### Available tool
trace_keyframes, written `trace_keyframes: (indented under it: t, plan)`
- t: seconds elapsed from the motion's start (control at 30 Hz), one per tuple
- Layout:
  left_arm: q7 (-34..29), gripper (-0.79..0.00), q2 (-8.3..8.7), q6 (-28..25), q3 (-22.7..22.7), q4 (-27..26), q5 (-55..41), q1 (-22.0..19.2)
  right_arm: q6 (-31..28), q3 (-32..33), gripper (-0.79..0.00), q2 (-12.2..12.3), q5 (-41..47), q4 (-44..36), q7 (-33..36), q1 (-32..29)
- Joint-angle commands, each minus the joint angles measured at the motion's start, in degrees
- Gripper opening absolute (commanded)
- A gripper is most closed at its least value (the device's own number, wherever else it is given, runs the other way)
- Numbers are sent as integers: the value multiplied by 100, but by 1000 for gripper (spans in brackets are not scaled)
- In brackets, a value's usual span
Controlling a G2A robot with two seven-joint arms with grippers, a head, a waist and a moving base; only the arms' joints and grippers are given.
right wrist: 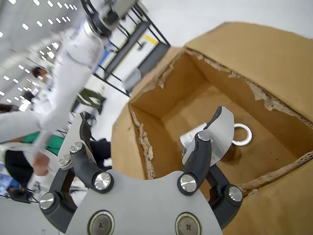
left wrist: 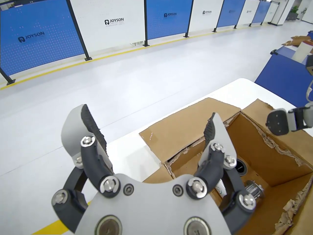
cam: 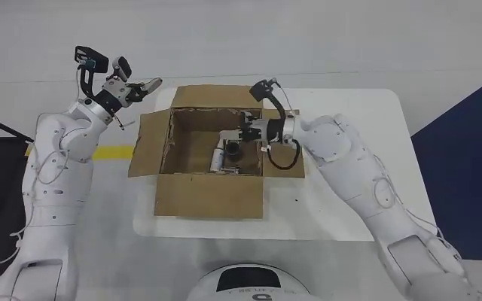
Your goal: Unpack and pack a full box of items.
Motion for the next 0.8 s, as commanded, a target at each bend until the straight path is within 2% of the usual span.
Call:
trace_keyframes:
  t: [0.0, 0.03, 0.77]
  plan:
    - [0, 0, 0, 0, 0, 0, 0, 0, 699, -178, 0, -30, -245, -425, 401, 163]
    - [0, 0, 0, 0, 0, 0, 0, 0, 937, -205, 0, -29, -228, -682, 707, 231]
    - [0, 0, 0, 0, 0, 0, 0, 0, 937, -205, 0, -29, -228, -682, 707, 231]
